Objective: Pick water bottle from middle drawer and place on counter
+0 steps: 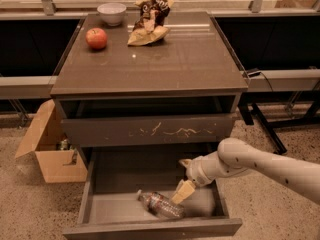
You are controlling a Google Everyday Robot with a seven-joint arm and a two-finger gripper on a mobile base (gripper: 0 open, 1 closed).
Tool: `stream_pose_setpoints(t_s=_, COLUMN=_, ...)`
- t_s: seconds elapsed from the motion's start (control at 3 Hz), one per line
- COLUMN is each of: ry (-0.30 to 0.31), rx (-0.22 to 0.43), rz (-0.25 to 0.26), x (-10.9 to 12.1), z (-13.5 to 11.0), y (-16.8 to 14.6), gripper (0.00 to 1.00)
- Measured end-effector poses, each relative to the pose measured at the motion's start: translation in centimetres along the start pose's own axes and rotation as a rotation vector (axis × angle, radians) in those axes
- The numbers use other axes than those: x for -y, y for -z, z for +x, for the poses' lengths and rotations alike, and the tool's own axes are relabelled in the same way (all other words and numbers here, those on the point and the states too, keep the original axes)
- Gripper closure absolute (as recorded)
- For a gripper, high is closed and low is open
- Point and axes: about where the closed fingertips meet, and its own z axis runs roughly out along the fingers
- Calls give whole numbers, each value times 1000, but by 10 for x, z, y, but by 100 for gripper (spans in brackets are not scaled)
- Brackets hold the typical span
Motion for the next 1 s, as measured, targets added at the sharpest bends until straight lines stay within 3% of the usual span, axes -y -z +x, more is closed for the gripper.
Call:
stream_pose_setpoints(t_s=0.67, ry=37, rx=-14, rz=74, x=0, z=-2, y=-64, gripper=0)
stream_pose_setpoints(t_s=1.0, ry=37, rx=-5, rz=75, x=2, z=8, y=-91, gripper=0)
